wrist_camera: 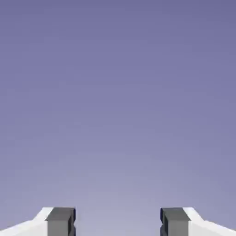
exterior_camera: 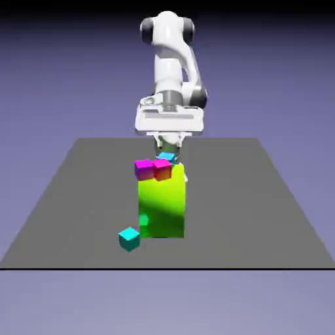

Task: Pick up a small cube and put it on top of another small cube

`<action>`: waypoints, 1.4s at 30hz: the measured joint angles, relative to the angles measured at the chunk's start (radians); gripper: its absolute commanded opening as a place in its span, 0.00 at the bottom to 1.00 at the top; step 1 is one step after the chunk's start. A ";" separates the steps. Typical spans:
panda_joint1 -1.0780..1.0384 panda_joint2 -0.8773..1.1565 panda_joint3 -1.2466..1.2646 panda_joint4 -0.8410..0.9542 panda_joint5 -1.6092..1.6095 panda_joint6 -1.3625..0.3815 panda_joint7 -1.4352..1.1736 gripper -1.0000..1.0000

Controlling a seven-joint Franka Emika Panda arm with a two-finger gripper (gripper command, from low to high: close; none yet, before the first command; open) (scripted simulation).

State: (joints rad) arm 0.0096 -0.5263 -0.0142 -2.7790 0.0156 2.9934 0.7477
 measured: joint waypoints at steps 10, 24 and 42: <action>-0.020 0.362 -0.118 0.257 0.130 -0.361 0.056 0.50; -0.048 0.870 -0.282 0.617 0.311 -0.867 0.133 0.50; 0.003 0.937 -0.282 0.736 0.298 -1.024 0.124 0.00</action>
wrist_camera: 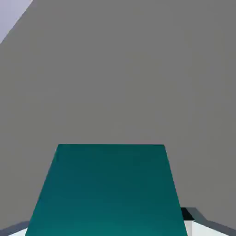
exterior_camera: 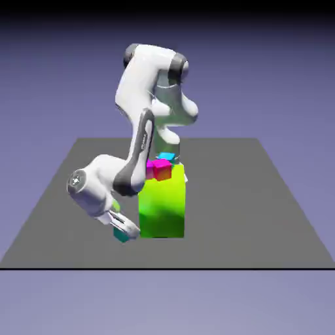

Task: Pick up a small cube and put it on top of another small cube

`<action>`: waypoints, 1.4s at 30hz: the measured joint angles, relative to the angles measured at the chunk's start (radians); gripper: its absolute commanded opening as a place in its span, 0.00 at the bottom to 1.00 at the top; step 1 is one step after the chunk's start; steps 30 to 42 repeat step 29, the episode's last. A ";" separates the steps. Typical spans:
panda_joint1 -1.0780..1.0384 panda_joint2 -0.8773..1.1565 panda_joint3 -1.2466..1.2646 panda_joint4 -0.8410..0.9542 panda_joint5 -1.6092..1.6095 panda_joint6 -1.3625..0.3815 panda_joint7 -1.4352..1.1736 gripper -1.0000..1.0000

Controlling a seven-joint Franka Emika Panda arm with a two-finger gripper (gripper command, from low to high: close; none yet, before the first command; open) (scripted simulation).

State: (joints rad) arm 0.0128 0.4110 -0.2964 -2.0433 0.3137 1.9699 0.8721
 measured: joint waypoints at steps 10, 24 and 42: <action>0.118 -0.362 0.094 -0.078 -0.319 -0.196 -0.251 0.00; 0.136 -0.686 0.098 -0.314 -0.630 -0.369 -0.525 0.00; 0.133 -0.688 0.093 -0.345 -0.637 -0.340 -0.522 1.00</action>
